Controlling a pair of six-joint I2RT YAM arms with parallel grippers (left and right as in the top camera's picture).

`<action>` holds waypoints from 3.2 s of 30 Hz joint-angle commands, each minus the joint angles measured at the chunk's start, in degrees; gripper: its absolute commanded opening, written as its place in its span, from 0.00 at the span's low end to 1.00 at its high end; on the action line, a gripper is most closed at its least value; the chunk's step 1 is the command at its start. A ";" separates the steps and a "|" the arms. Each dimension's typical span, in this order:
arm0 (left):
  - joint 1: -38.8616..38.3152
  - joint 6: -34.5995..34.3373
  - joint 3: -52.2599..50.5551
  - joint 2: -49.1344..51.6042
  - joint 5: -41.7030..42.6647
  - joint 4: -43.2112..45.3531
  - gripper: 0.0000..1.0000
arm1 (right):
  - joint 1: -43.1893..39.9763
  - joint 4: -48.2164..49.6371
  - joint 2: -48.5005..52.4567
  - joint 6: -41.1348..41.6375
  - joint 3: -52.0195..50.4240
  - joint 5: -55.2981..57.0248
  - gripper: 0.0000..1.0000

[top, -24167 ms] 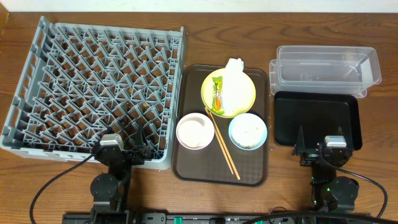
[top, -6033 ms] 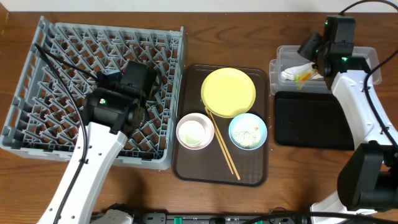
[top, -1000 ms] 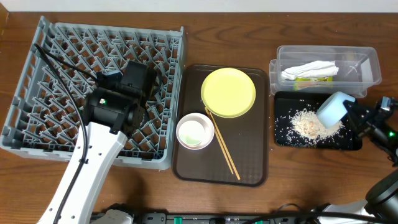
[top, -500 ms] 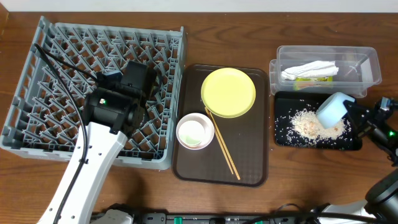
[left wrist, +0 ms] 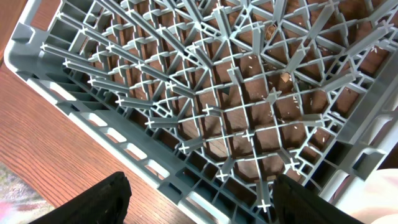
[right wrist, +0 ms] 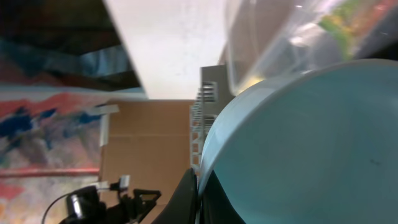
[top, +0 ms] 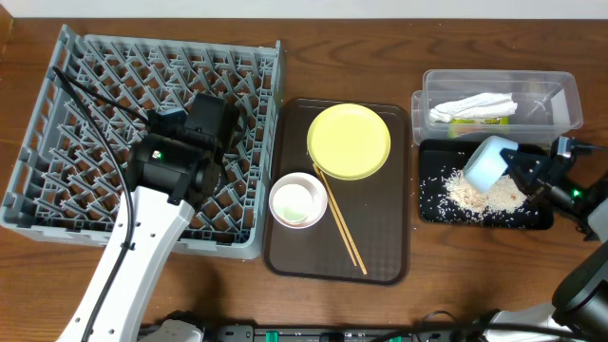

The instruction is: Sort waste into correct bins and load items into the dishwasher

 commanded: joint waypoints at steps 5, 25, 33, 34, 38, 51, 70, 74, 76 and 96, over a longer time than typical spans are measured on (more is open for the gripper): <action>0.31 -0.28 0.87 0.11 -0.52 -0.17 0.76 | 1.07 3.93 -0.22 -0.81 0.11 -6.08 0.01; 0.31 -0.28 0.87 0.11 -0.52 -0.20 0.76 | 11.93 5.20 -3.69 7.61 0.15 1.66 0.01; 0.31 -0.28 0.87 0.11 -0.52 -0.17 0.76 | 24.41 5.22 -15.67 9.88 2.10 16.63 0.01; 0.31 -0.28 0.87 0.11 -0.52 -0.17 0.76 | 26.32 5.20 -16.98 9.88 2.69 19.28 0.01; 0.31 -0.28 0.87 0.11 -0.52 -0.17 0.76 | 34.71 5.20 -20.24 8.68 5.42 29.57 0.01; 0.31 -0.31 0.87 0.11 -0.52 -0.15 0.76 | 61.86 6.64 -16.35 -12.46 8.33 71.89 0.01; 0.31 -0.31 0.87 0.11 -0.52 -0.15 0.76 | 73.26 15.69 3.32 -18.49 8.33 81.81 0.01; 0.31 -0.31 0.87 0.11 -0.52 -0.15 0.76 | 73.50 15.54 3.37 -18.49 8.33 81.79 0.10; 0.31 -0.31 0.87 0.11 -0.52 -0.15 0.76 | 73.50 15.52 3.08 -18.47 8.35 81.77 0.17; 0.22 0.37 0.87 0.13 14.80 4.70 0.76 | 69.94 -4.39 -18.40 -10.40 8.35 78.27 0.45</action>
